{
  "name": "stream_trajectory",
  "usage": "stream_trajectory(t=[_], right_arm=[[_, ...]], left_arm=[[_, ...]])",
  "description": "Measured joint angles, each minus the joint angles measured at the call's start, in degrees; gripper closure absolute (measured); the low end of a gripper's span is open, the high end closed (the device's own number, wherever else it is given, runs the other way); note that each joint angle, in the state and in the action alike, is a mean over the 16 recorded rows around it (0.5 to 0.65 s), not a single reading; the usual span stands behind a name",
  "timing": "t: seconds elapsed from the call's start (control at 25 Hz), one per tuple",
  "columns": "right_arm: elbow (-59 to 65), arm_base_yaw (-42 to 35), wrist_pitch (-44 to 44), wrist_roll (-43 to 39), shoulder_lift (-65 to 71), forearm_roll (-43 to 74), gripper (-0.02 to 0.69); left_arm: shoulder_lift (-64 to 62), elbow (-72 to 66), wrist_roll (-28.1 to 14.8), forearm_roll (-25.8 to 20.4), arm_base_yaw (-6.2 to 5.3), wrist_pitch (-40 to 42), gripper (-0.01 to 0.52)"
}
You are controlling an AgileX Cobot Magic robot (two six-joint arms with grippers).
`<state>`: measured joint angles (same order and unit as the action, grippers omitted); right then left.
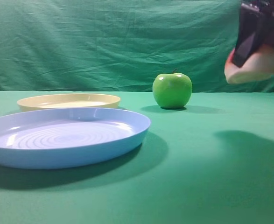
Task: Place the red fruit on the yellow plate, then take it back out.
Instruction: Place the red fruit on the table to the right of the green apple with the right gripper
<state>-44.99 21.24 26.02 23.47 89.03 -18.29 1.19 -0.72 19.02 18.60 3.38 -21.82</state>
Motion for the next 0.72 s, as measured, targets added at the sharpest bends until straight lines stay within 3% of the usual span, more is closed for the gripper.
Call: stream_trajectory(t=[0.24,0.72], right_arm=[[4.32,0.00,-4.88,0.06,0.00,-0.15,0.445],[4.88,-0.03,-4.42,0.11,-1.54,-0.22,0.142]], left_arm=[[0.00,0.00,-0.05,0.00,0.00,0.00,0.514],[0.00,0.00,-0.11,0.00,0.00,0.00,0.514]])
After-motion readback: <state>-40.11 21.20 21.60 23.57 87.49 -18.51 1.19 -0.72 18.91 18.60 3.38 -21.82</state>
